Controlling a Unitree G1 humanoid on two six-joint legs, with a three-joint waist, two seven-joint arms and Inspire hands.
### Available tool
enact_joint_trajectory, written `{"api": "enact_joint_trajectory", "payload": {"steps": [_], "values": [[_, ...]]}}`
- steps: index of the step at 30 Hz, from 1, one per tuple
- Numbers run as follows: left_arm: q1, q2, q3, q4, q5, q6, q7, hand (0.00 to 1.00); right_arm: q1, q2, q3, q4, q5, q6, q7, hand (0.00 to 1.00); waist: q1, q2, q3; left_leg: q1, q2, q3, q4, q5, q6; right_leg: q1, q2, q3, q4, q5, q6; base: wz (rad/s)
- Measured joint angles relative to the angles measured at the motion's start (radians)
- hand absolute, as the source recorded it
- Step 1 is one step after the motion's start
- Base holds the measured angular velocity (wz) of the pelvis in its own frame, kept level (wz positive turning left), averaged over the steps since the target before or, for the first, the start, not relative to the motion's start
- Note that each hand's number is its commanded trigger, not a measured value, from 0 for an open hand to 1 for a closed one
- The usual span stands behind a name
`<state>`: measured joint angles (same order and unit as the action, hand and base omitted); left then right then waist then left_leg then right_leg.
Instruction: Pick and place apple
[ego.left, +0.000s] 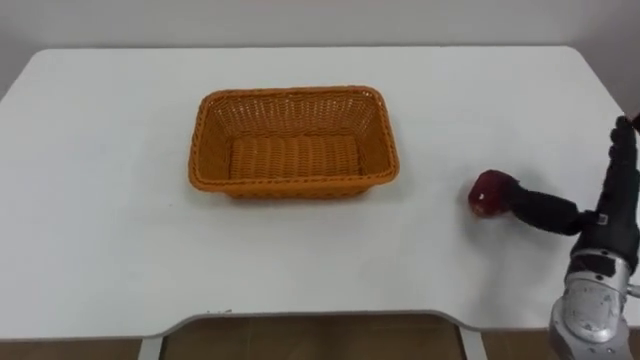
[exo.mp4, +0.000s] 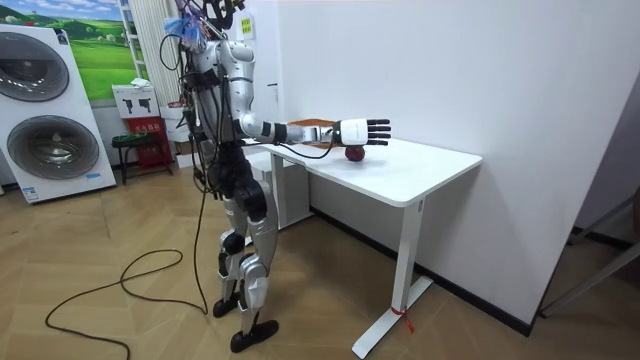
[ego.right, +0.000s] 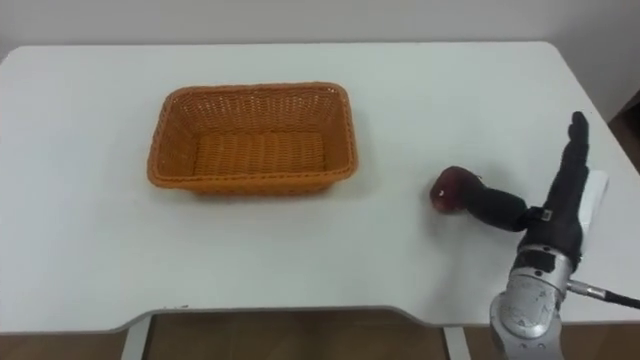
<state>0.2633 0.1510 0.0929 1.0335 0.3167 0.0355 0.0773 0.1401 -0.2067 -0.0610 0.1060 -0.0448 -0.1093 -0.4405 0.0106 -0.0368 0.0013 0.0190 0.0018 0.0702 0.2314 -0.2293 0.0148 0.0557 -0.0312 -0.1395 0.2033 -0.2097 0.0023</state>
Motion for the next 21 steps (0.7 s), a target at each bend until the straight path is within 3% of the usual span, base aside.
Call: {"api": "enact_joint_trajectory", "payload": {"steps": [7,16,21], "values": [[0.002,0.002,-0.012,0.011,0.0,0.001,-0.002,0.0,-0.001,0.002,0.004,0.0,0.01,0.0,0.073,0.0,0.004,-0.007,0.0026,0.001,0.0,-0.002,0.0,0.0,0.0,0.004,-0.001,-0.003,-0.001,0.0,0.0,0.0],[-0.004,0.001,-0.028,0.011,0.004,0.001,-0.012,0.0,-0.016,0.007,0.011,-0.001,0.04,0.0,0.119,0.0,0.015,0.002,0.0066,-0.003,0.0,-0.004,0.004,0.0,0.0,0.009,-0.001,-0.008,-0.001,0.0,0.0,0.0],[-0.003,0.001,-0.027,0.011,0.028,0.002,-0.039,0.0,-0.032,0.007,0.01,-0.001,0.037,0.0,0.149,0.0,0.022,0.005,0.0041,-0.001,0.0,-0.004,0.005,0.0,0.0,0.01,-0.001,-0.009,0.0,0.0,0.0,0.0]]}}
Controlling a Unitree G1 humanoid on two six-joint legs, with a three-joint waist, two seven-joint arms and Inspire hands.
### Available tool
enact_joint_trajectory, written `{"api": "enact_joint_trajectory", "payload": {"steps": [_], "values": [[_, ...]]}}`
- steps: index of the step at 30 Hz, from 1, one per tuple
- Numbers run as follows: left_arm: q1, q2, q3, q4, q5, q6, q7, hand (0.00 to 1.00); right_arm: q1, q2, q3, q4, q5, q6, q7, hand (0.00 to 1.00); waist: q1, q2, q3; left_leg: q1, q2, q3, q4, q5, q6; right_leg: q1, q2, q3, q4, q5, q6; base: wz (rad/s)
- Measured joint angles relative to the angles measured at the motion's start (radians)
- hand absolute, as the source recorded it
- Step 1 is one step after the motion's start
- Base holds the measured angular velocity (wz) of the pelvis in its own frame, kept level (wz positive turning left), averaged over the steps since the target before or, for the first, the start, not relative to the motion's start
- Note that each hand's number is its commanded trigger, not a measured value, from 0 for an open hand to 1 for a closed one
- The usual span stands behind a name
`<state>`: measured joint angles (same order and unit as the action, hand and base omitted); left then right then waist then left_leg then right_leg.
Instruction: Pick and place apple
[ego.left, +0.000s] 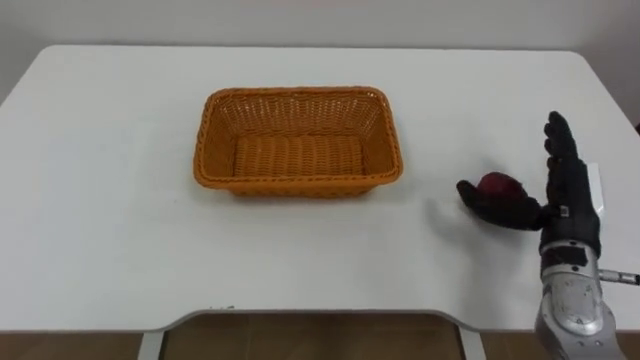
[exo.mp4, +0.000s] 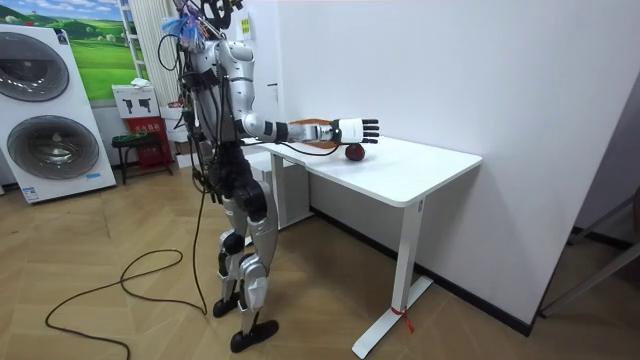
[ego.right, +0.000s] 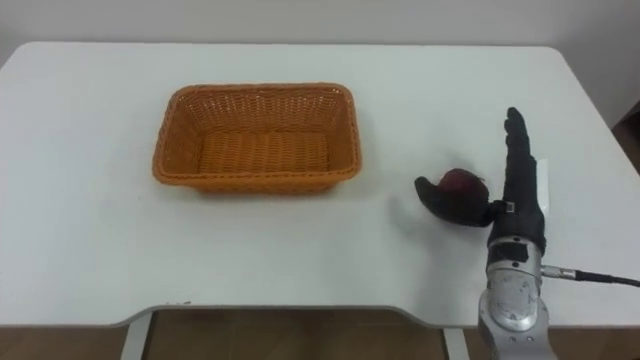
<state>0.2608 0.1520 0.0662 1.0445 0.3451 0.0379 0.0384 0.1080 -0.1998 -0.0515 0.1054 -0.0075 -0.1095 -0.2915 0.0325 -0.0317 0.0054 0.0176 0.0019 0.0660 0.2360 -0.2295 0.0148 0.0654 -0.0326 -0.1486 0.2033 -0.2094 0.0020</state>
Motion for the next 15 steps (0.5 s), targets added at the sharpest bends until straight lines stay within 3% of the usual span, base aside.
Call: {"api": "enact_joint_trajectory", "payload": {"steps": [11,15], "values": [[0.005,-0.002,0.014,0.015,0.0,0.018,-0.02,0.0,-0.012,-0.022,0.026,0.189,0.017,0.009,0.086,0.0,0.0,0.001,-0.0047,0.008,-0.002,-0.013,0.005,0.0,0.0,0.01,-0.002,-0.011,0.0,0.0,0.0,0.02],[0.01,-0.001,0.019,0.011,-0.001,0.027,-0.03,0.0,-0.025,-0.039,0.024,0.234,0.016,-0.009,0.11,0.0,-0.001,0.004,-0.0073,0.01,-0.002,-0.016,0.006,0.0,0.0,0.021,-0.002,-0.019,-0.001,0.0,0.0,0.04]]}}
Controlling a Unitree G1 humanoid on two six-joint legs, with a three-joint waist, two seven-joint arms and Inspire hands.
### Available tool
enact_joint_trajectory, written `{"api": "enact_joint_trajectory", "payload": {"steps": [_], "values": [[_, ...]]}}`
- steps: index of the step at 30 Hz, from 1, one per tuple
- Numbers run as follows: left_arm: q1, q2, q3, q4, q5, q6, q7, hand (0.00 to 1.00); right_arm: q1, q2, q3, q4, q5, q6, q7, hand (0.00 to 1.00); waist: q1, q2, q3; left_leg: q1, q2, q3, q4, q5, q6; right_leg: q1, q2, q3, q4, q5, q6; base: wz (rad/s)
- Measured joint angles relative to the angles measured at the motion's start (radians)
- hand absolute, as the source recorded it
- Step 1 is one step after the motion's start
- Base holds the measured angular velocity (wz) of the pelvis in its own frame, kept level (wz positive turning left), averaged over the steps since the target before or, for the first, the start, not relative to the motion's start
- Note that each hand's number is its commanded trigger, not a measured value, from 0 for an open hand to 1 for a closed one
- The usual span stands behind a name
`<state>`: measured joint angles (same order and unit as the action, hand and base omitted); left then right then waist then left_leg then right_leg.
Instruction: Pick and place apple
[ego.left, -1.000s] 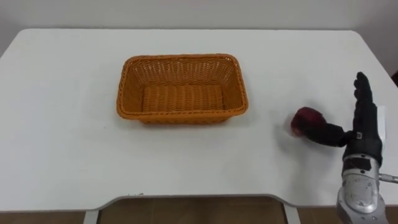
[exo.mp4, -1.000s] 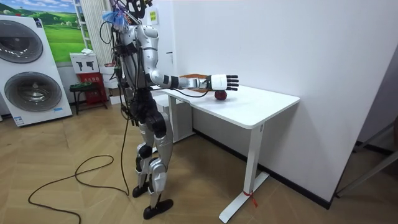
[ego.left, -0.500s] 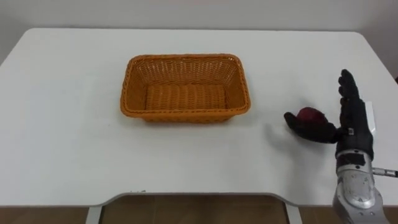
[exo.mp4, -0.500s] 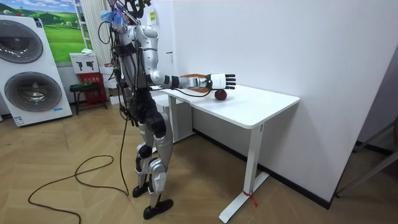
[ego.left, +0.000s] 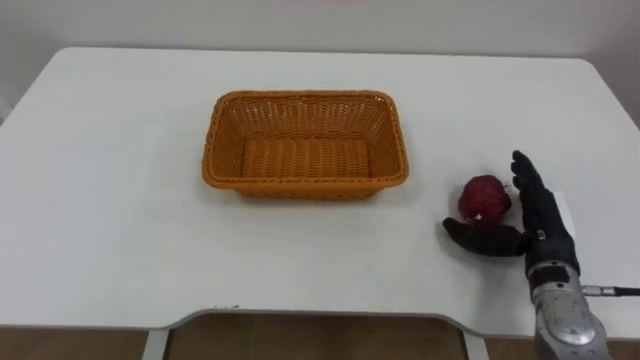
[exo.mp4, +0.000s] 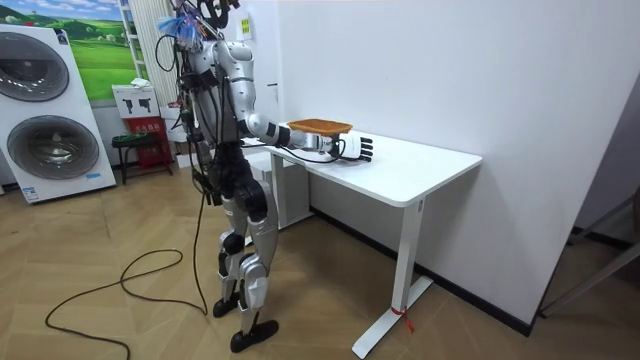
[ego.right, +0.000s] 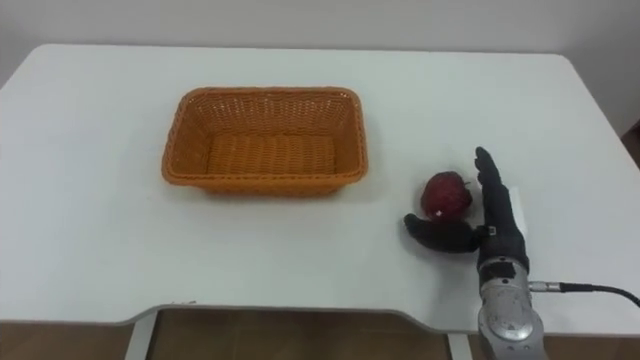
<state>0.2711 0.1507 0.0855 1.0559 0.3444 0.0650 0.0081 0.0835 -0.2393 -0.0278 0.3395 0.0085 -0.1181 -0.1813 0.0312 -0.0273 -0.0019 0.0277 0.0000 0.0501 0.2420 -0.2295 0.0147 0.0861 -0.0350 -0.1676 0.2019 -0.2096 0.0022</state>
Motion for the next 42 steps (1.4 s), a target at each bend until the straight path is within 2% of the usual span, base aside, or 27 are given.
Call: {"api": "enact_joint_trajectory", "payload": {"steps": [1,2,3,6,12,18,29,35,37,39,42], "values": [[0.003,0.0,0.0,-0.003,0.0,0.0,-0.002,0.0,-0.012,0.0,0.0,0.013,0.001,0.0,0.008,0.12,-0.001,-0.002,-0.0008,0.0,0.0,0.0,0.001,0.0,0.0,0.001,0.0,0.0,0.0,0.0,0.0,0.0],[0.004,0.0,0.0,-0.004,0.0,0.0,-0.002,0.0,-0.018,0.0,0.0,0.023,0.0,-0.001,0.012,0.74,-0.002,-0.004,-0.0014,0.0,0.0,0.0,0.001,0.0,0.0,0.001,0.0,0.0,-0.001,0.0,0.0,0.0],[0.006,0.0,0.0,-0.004,0.0,0.0,-0.003,0.0,-0.027,0.0,-0.002,0.049,0.0,-0.013,0.017,1.0,-0.003,-0.003,-0.0013,0.001,-0.001,0.0,0.002,0.0,0.0,0.005,0.0,0.001,-0.003,0.0,0.0,0.03],[0.013,0.002,0.0,-0.005,0.0,0.0,-0.003,0.0,-0.029,0.0,-0.014,0.085,0.0,-0.028,0.02,1.0,-0.003,-0.009,-0.0038,0.007,-0.002,-0.004,0.012,-0.001,0.001,0.023,0.0,0.0,-0.016,0.001,0.001,0.07],[0.029,0.007,0.0,-0.026,0.0,-0.001,-0.002,0.0,-0.091,-0.006,-0.083,0.183,-0.009,-0.034,-0.007,1.0,-0.001,-0.016,-0.0019,0.018,-0.002,-0.004,0.008,-0.002,0.002,0.035,0.0,-0.003,-0.019,0.001,0.002,0.01],[0.037,0.014,0.0,-0.045,0.0,-0.001,-0.014,0.0,-0.101,-0.007,-0.092,0.202,-0.013,-0.036,-0.026,1.0,-0.001,-0.029,0.0,0.017,-0.003,-0.004,0.009,-0.002,0.002,0.038,0.0,-0.008,-0.026,0.001,0.002,0.0],[0.03,0.017,0.002,-0.054,0.001,-0.001,-0.015,0.0,-0.099,-0.006,-0.092,0.189,-0.015,-0.03,-0.035,1.0,-0.002,-0.025,-0.0003,0.017,0.0,-0.006,0.004,-0.003,0.001,0.037,0.002,-0.014,-0.022,0.002,0.001,0.0],[0.021,0.016,0.011,-0.032,0.001,-0.001,-0.017,0.0,-0.091,0.001,-0.092,0.103,-0.032,0.022,-0.042,1.0,-0.004,-0.01,-0.003,0.015,-0.002,-0.007,-0.004,-0.003,0.001,0.028,0.0,-0.012,-0.015,0.002,0.001,-0.01],[0.011,0.016,0.011,-0.014,0.009,0.0,-0.019,0.0,-0.08,0.001,-0.089,0.012,-0.047,0.037,-0.049,1.0,-0.002,0.001,-0.0084,0.002,-0.004,-0.004,0.001,-0.001,0.002,0.011,-0.002,-0.006,-0.01,0.002,0.001,-0.06],[0.01,0.016,0.012,-0.013,0.017,0.0,-0.018,0.0,-0.065,0.001,-0.076,-0.072,-0.076,0.036,-0.048,1.0,-0.001,0.001,-0.0076,0.004,-0.004,-0.004,0.006,-0.001,0.002,0.01,-0.002,-0.006,-0.01,0.002,0.001,-0.02],[0.011,0.014,0.009,-0.015,0.018,-0.002,-0.018,0.0,-0.062,0.002,-0.065,-0.171,-0.083,0.036,-0.046,1.0,0.002,-0.006,-0.0009,0.021,-0.004,-0.004,-0.005,-0.001,0.002,0.023,-0.001,-0.004,-0.016,0.002,0.001,0.0]]}}
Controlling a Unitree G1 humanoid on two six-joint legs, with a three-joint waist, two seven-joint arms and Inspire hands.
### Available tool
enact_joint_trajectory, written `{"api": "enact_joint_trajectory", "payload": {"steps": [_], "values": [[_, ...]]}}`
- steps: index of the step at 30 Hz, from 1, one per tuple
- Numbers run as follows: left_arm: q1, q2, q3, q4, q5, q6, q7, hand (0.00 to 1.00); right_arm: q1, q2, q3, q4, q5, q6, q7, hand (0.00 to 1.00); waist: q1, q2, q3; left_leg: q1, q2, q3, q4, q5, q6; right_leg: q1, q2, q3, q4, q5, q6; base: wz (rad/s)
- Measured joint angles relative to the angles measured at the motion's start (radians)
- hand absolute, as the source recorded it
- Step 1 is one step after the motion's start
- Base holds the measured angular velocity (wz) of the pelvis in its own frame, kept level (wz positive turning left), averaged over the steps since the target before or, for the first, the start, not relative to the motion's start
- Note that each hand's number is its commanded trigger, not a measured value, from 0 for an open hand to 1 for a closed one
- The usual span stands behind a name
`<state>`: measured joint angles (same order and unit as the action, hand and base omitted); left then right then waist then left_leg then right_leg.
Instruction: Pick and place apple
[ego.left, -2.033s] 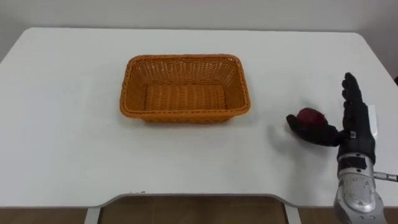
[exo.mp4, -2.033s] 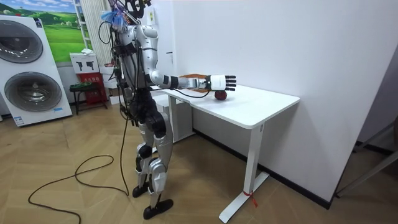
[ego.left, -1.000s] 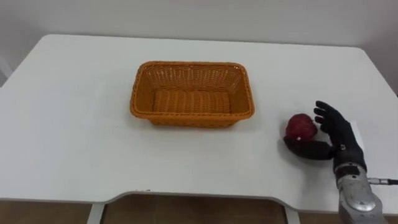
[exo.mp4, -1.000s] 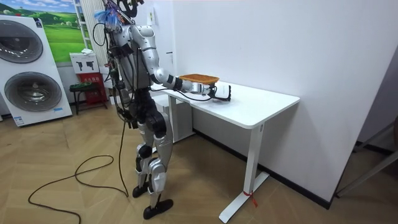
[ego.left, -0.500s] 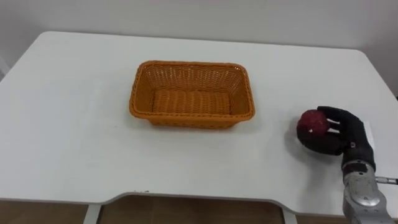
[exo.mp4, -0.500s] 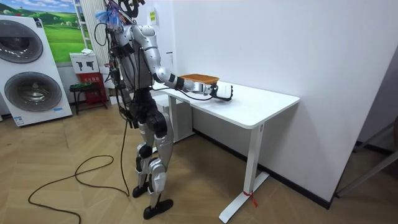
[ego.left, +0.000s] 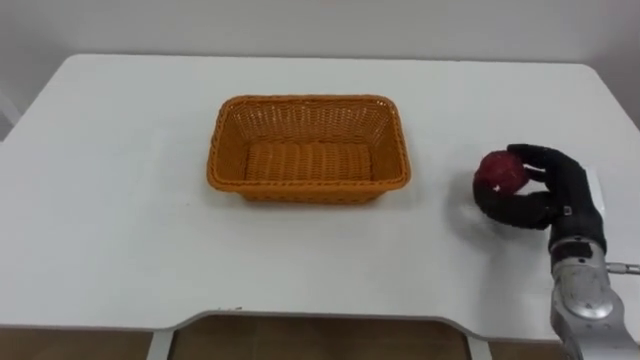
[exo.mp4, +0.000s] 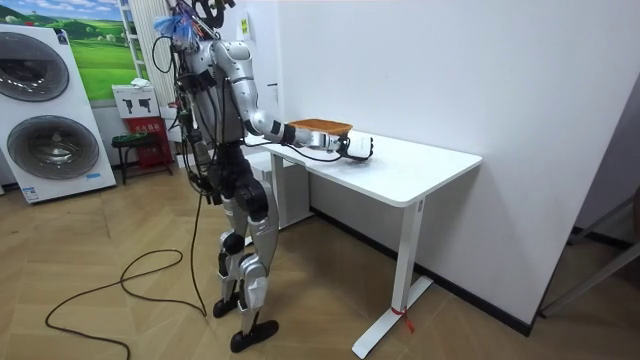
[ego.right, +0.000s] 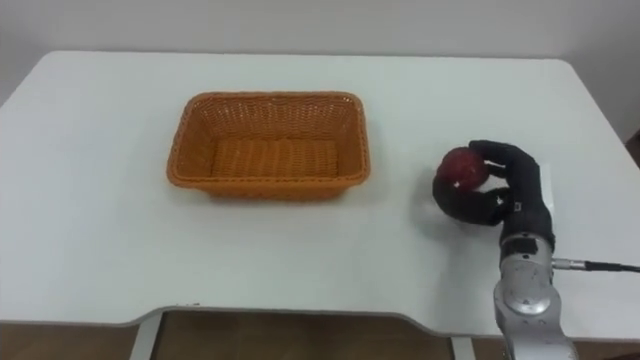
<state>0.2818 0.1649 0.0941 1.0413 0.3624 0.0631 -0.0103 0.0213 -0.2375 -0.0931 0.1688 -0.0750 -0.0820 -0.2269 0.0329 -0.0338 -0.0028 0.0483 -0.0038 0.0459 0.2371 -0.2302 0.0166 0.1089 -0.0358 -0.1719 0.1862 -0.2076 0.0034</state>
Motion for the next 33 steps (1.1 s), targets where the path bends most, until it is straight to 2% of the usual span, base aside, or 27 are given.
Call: {"api": "enact_joint_trajectory", "payload": {"steps": [3,8,11,12,13,14,15,22,27,33], "values": [[-0.007,0.0,-0.001,0.0,-0.009,-0.007,0.001,0.0,0.001,0.0,0.033,-0.102,0.011,-0.005,0.009,1.0,0.002,-0.005,0.0039,0.0,0.002,0.003,0.001,0.0,0.0,0.0,0.001,0.002,-0.001,0.0,0.0,-0.01],[-0.011,-0.001,-0.039,0.0,-0.001,-0.026,0.003,0.0,0.012,0.0,0.126,-0.232,0.003,-0.009,0.093,1.0,0.004,0.003,0.0096,-0.012,0.004,0.008,0.0,0.0,0.0,-0.01,0.002,0.007,0.004,0.0,0.0,-0.01],[-0.016,-0.007,-0.041,0.004,0.002,-0.026,0.003,0.0,0.012,0.0,0.159,-0.264,-0.021,-0.008,0.152,1.0,0.006,0.008,0.0086,-0.024,0.004,0.009,0.001,-0.001,-0.001,-0.022,0.003,0.007,0.006,0.001,-0.001,0.0],[-0.017,-0.012,-0.041,0.01,0.002,-0.026,0.003,0.0,0.012,0.0,0.165,-0.274,-0.032,-0.008,0.166,1.0,0.016,0.013,0.0069,-0.026,0.004,0.009,0.001,-0.001,-0.001,-0.025,0.003,0.008,0.008,0.001,0.0,-0.07],[-0.026,-0.014,-0.044,0.024,0.002,-0.027,0.003,0.0,0.011,0.0,0.174,-0.281,-0.034,-0.008,0.173,0.93,0.031,0.017,0.0063,-0.026,0.005,0.014,0.0,-0.001,0.0,-0.029,0.003,0.009,0.012,0.001,0.0,-0.06],[-0.031,-0.014,-0.047,0.034,0.002,-0.027,0.003,0.0,0.009,-0.001,0.181,-0.283,-0.034,-0.008,0.177,0.25,0.035,0.018,0.006,-0.026,0.006,0.015,0.0,0.0,-0.001,-0.03,0.003,0.008,0.013,0.001,0.0,-0.05],[-0.041,-0.014,-0.059,0.05,0.002,-0.026,0.003,0.0,0.008,0.0,0.195,-0.291,-0.036,-0.008,0.188,0.0,0.045,0.021,0.0061,-0.026,0.006,0.014,0.0,0.0,-0.001,-0.031,0.003,0.007,0.014,0.001,0.0,0.0],[-0.058,-0.013,-0.081,0.061,0.001,-0.025,-0.001,0.0,0.006,0.014,0.317,-0.35,-0.08,-0.004,0.271,0.0,0.06,0.021,0.0044,-0.029,0.005,0.007,-0.003,0.0,-0.001,-0.032,0.003,0.004,0.014,0.001,0.0,0.03],[-0.058,-0.013,-0.089,0.061,0.001,-0.025,-0.002,0.0,0.003,0.036,0.326,-0.352,-0.084,-0.003,0.298,0.0,0.06,0.017,0.0033,-0.03,0.005,0.006,-0.003,0.0,-0.001,-0.032,0.003,0.004,0.013,0.001,0.0,0.0],[-0.067,-0.014,-0.109,0.062,0.001,-0.025,-0.002,0.0,0.003,0.042,0.326,-0.352,-0.084,-0.003,0.314,0.0,0.055,0.015,0.0054,-0.041,0.005,0.006,0.001,0.001,-0.001,-0.04,0.003,0.003,0.014,0.001,0.0,0.0]]}}
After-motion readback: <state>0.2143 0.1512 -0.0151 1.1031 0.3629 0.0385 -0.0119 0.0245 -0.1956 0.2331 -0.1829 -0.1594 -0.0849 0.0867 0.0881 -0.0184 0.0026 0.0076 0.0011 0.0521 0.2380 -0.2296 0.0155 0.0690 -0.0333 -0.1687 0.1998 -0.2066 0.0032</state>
